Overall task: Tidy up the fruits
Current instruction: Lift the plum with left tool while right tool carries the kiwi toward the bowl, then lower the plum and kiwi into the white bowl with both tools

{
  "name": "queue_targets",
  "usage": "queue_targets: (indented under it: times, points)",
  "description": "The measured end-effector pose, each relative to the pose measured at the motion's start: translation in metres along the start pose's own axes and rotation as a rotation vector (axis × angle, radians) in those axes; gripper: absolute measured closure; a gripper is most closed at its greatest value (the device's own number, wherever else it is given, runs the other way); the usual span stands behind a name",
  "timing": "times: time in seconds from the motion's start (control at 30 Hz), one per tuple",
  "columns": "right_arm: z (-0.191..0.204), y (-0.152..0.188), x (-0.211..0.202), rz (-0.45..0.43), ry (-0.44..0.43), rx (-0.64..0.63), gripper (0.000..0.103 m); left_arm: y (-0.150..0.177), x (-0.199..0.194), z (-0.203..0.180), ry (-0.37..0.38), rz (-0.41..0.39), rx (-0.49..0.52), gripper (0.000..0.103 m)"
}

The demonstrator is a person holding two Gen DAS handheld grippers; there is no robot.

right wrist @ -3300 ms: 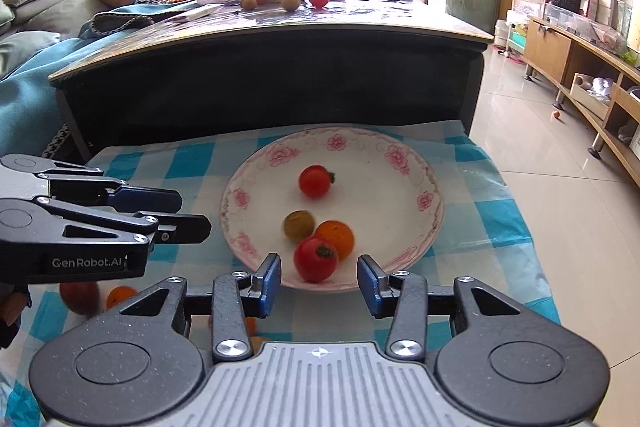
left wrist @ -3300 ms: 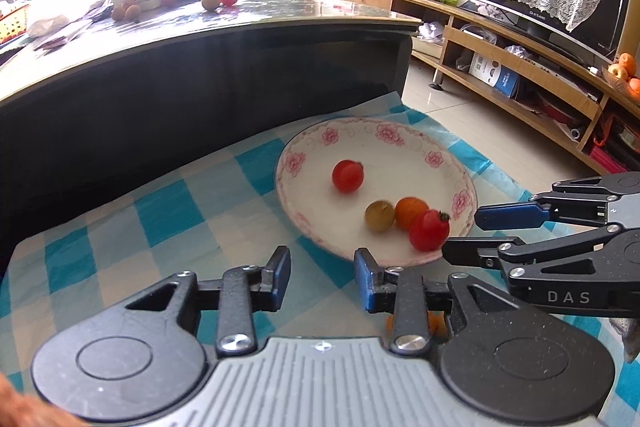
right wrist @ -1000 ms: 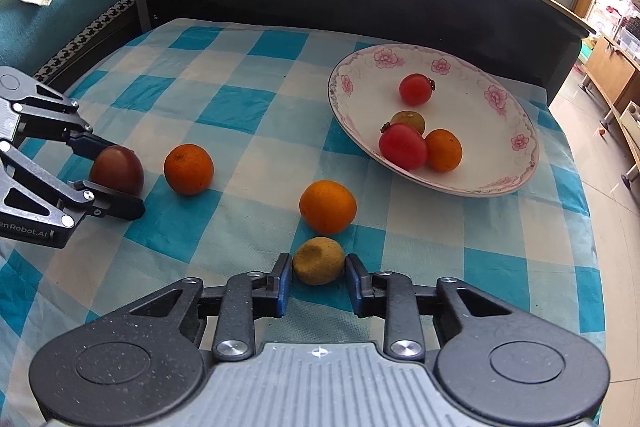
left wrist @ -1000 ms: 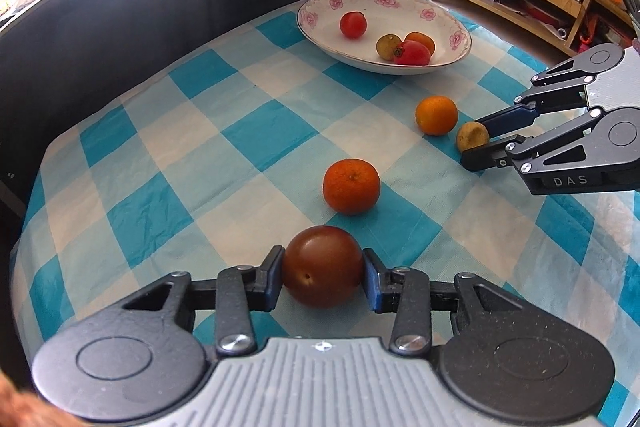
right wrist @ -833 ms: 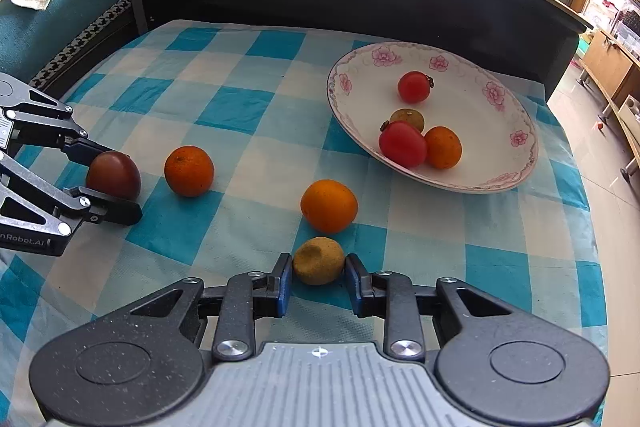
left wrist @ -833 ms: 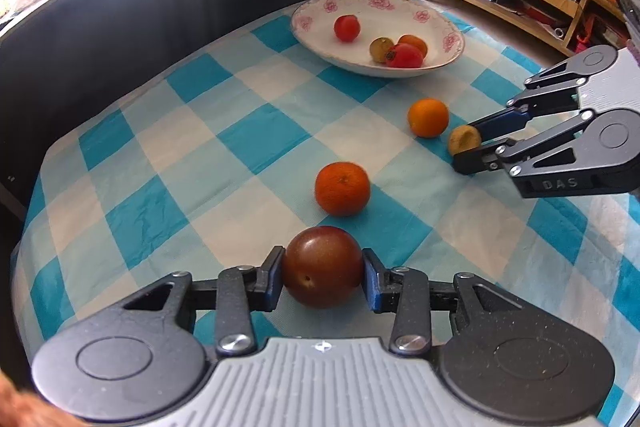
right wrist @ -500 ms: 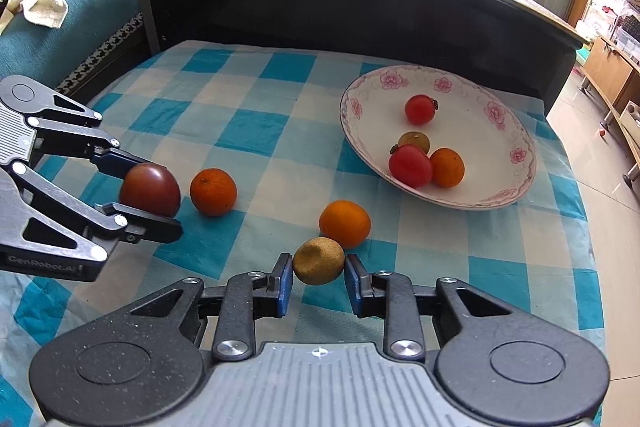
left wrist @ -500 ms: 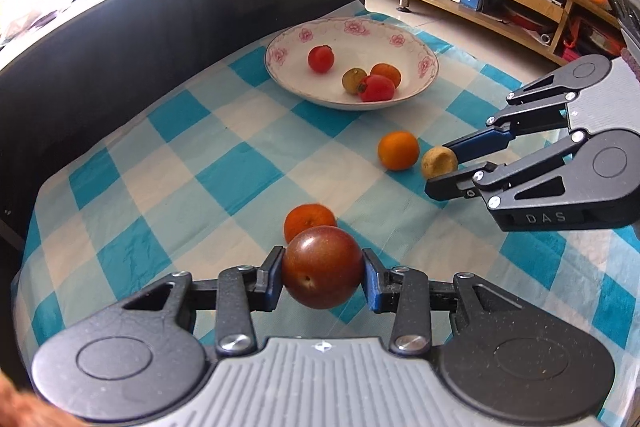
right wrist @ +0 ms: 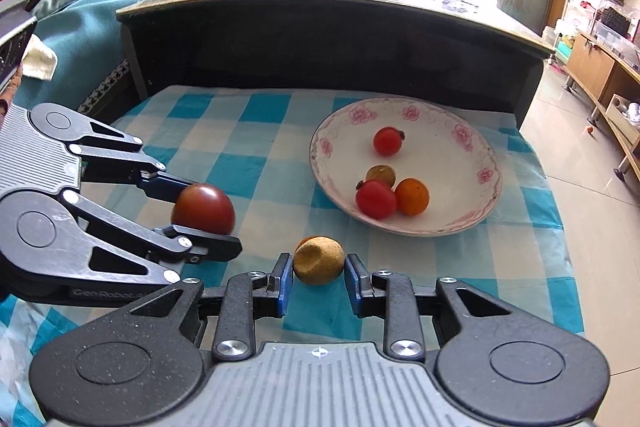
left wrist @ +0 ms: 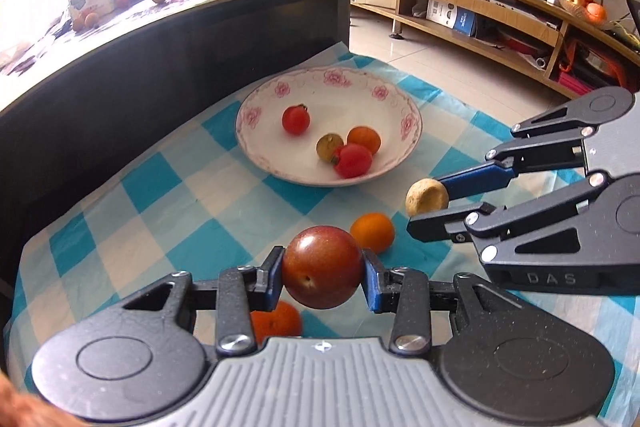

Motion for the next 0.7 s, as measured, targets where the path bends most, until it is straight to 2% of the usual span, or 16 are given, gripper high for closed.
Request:
queue_targets:
  times: [0.37, 0.7]
  points:
    - [-0.03, -0.013, -0.004, -0.049, 0.052, 0.078, 0.08, -0.033, 0.015, -0.009, -0.016, -0.049, -0.009, 0.056]
    - [-0.052, -0.021, 0.016, -0.047, 0.07, 0.142, 0.08, -0.049, 0.037, -0.001, -0.049, -0.069, -0.027, 0.056]
Point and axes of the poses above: each gripper's, at about its wrist camera, not at the fingertips, and x roughly the way its jaws point, z to its left, y to its underside, the point moved 7 cm from there along x, roughly the way its jaws point, and after that the axes turned 9 degrees about -x, right-handed, at the moved point
